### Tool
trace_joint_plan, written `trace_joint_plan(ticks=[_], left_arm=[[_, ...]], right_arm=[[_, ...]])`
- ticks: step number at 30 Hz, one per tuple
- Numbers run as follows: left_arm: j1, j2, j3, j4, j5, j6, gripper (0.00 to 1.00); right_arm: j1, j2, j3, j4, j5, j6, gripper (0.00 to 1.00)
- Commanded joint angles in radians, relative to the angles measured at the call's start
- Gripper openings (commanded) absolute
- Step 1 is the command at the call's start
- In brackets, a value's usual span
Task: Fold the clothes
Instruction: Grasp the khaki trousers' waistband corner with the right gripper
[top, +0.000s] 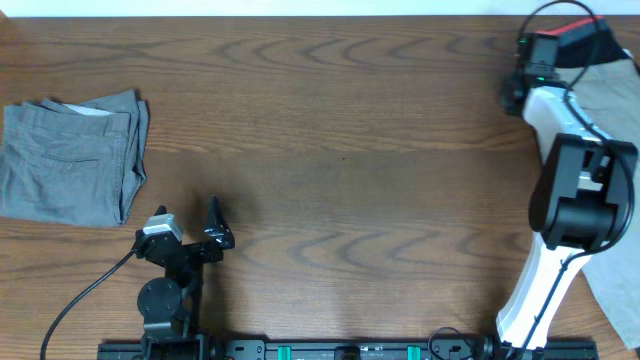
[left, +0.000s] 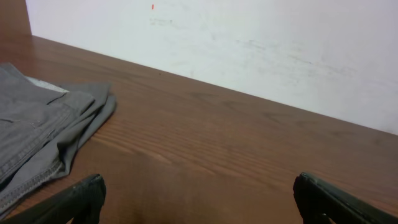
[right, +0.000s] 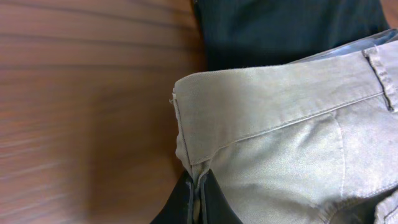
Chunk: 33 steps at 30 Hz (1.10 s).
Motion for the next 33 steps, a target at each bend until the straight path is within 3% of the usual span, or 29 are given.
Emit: trace_joint_plan(ticks=[1, 14, 22, 33], left_arm=[[0.005, -0.006, -0.015, -0.037, 0.007, 0.013, 0.98], [0.005, -0.006, -0.015, -0.037, 0.007, 0.013, 0.98], [0.005, -0.006, -0.015, -0.037, 0.007, 0.013, 0.98], [0.005, -0.006, -0.015, -0.037, 0.007, 0.013, 0.98]], right_arm=[[0.074, -0.021, 0.023, -0.002, -0.076, 0.027, 0.01], [0.034, -0.021, 0.023, -0.016, 0.235, 0.104, 0.01], [-0.059, -0.024, 0.023, -0.032, 0.248, 0.100, 0.01], [-0.018, -0.138, 0.023, -0.022, 0.174, 0.101, 0.01]])
